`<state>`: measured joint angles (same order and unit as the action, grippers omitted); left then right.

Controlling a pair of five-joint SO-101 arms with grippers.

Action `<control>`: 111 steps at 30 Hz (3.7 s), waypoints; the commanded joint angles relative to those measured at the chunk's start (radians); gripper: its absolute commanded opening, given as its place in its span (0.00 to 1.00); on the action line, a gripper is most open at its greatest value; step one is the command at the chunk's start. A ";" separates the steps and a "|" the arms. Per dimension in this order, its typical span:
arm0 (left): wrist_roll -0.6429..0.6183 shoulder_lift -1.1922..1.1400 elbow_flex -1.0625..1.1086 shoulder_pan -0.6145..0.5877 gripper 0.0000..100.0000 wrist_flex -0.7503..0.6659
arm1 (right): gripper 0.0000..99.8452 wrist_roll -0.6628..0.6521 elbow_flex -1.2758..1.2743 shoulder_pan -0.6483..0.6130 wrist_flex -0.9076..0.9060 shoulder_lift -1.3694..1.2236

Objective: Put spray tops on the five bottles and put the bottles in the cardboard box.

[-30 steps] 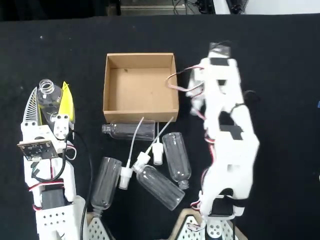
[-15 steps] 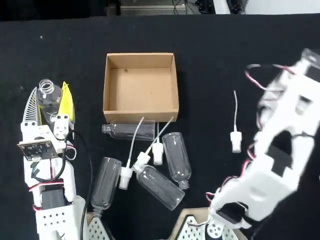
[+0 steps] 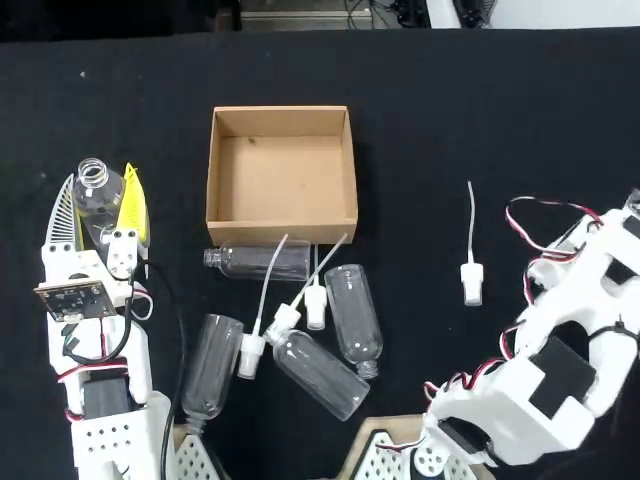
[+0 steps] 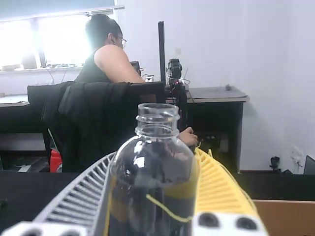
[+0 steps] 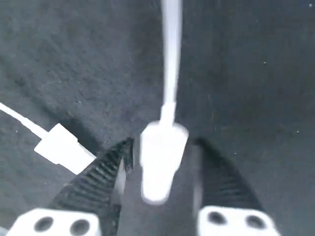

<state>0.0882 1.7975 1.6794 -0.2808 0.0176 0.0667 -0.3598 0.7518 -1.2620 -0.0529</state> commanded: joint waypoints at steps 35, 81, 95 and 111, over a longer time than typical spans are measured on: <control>-0.009 0.005 0.021 0.008 0.03 -0.025 | 0.29 -2.260 -0.216 0.127 0.057 0.079; -0.009 0.005 0.021 0.008 0.03 -0.129 | 0.01 -0.014 0.783 -0.956 -0.256 0.526; -0.011 0.003 0.021 0.285 0.03 -0.127 | 0.01 -0.017 0.792 -1.158 -0.130 0.576; -0.003 0.005 0.021 0.723 0.03 0.259 | 0.01 -0.014 0.780 -1.166 -0.137 0.713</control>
<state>0.0821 1.7960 1.6794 0.4204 0.3337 0.0437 0.3675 -0.3959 -1.3970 0.6299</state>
